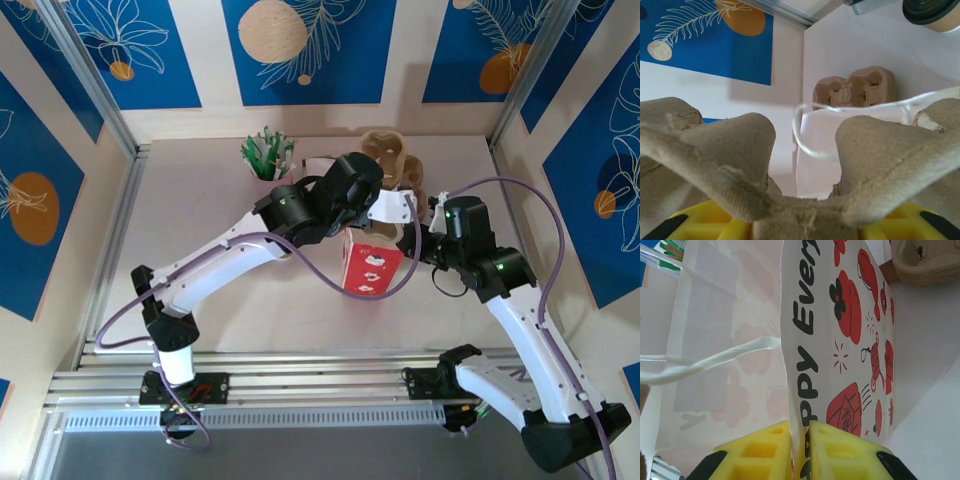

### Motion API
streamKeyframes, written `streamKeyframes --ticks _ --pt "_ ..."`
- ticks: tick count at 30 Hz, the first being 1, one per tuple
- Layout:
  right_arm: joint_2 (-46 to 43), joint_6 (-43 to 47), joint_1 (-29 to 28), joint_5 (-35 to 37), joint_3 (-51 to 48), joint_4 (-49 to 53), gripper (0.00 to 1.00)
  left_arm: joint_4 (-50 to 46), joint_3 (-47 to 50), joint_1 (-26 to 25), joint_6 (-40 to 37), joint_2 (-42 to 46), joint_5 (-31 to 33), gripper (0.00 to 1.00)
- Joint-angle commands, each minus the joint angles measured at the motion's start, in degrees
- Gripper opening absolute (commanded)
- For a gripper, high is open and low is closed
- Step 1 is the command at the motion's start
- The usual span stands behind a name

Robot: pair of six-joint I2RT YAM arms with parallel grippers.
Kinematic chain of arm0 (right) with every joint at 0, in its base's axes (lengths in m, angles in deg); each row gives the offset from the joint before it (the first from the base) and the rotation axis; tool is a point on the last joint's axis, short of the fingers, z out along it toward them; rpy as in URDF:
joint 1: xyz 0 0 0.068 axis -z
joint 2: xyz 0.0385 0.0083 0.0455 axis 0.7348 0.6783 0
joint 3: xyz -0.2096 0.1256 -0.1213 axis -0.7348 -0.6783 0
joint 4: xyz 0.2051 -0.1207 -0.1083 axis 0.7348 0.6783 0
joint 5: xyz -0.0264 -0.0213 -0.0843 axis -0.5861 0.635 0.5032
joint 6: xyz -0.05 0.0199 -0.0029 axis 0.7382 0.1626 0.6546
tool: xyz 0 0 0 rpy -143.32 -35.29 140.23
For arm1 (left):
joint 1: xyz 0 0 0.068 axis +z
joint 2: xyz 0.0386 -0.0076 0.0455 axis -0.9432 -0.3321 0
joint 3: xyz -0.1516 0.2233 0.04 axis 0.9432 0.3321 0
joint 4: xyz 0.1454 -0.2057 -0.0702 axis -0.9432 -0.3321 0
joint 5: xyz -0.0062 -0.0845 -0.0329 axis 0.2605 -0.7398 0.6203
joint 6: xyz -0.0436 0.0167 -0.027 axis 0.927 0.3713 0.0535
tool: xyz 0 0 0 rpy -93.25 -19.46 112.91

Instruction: Pack the takeout coffee

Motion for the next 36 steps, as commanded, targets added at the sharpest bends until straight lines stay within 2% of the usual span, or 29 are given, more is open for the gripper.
streamKeyframes --ticks 1,9,18,30,36 --pt "-0.61 1.18 -1.74 0.82 1.72 1.65 0.12 0.91 -1.83 0.80 -0.81 -1.92 0.68 0.39" --pt "-3.51 0.81 -5.34 3.18 2.44 2.51 0.06 -1.16 2.22 2.38 0.31 -1.37 1.11 0.39" --pt "-4.22 1.05 -7.98 6.43 1.12 2.65 0.03 -2.79 7.06 3.06 1.38 4.35 1.10 0.39" --pt "-5.54 -0.35 -20.94 19.26 1.98 0.09 0.00 -6.33 12.63 3.10 6.39 7.59 -0.78 0.40" --pt "-8.25 -3.05 -29.71 30.01 -0.38 -2.84 0.00 -9.21 10.79 3.13 10.41 6.63 -3.54 0.41"
